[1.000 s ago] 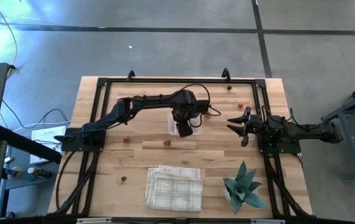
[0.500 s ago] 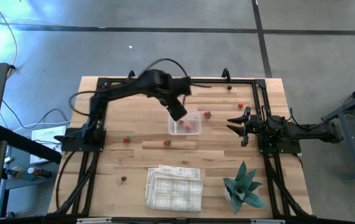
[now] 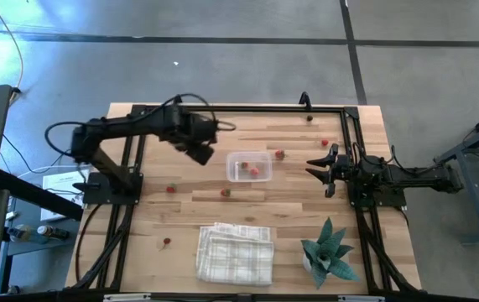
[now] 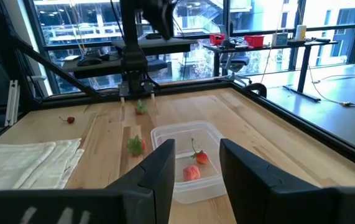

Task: Pick and placing Produce into tupperware
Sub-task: Put the bottom left strawberry into the transparent bin

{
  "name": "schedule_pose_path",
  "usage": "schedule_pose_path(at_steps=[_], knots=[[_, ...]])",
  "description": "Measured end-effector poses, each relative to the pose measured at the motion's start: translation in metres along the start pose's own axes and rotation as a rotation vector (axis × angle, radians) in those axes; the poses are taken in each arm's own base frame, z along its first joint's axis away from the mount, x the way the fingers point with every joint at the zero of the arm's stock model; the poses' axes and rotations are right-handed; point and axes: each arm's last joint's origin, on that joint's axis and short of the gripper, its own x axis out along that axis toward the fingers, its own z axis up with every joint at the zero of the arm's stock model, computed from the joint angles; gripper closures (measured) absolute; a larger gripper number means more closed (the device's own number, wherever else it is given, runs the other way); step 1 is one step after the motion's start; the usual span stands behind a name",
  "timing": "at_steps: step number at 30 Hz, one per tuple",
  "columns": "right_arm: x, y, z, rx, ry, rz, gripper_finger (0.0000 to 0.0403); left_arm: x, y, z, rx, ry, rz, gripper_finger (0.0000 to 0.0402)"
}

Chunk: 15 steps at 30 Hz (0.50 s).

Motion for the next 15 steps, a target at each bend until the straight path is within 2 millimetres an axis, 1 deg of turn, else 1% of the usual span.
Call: schedule_pose_path(at_steps=[3, 9, 15], knots=[[0.000, 0.000, 0.000, -0.002, 0.000, 0.000, 0.0286, 0.022, 0.007, -0.016, -0.066, 0.061, -0.011, 0.0275], [0.000, 0.000, 0.000, 0.002, 0.000, 0.000, 0.0286, 0.061, 0.007, -0.035, -0.087, 0.104, -0.131, 0.0275], [0.000, 0.000, 0.000, 0.006, 0.000, 0.000, 0.0286, 0.094, 0.021, -0.061, -0.196, 0.192, -0.065, 0.0275]])
